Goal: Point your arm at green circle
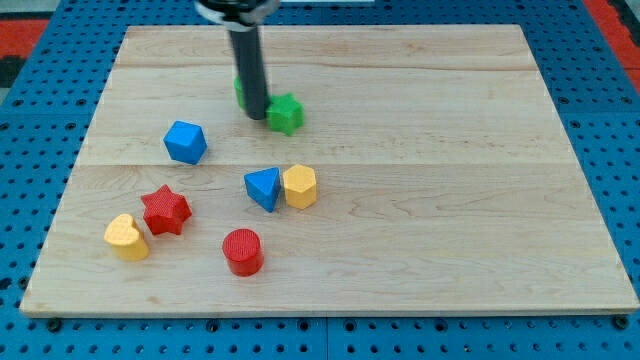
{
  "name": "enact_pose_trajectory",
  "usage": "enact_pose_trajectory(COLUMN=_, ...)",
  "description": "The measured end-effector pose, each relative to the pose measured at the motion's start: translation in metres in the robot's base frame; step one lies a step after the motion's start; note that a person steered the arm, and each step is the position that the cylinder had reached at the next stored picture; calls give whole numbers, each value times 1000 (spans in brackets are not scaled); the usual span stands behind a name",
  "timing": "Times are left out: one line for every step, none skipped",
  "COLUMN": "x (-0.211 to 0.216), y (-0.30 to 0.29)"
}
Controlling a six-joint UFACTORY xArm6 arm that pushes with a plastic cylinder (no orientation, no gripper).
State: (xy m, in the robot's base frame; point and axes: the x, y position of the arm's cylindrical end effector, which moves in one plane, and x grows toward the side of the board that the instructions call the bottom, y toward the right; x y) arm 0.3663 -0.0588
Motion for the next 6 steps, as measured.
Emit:
enact_pose_trajectory(x=10, y=58)
enact_pose_trajectory(x=28, y=126)
enact_pose_trajectory(x=28, y=190)
enact_pose_trajectory(x=25, y=171)
enact_pose_trajectory(x=27, y=36)
enact_pose_trajectory(x=24, y=-83)
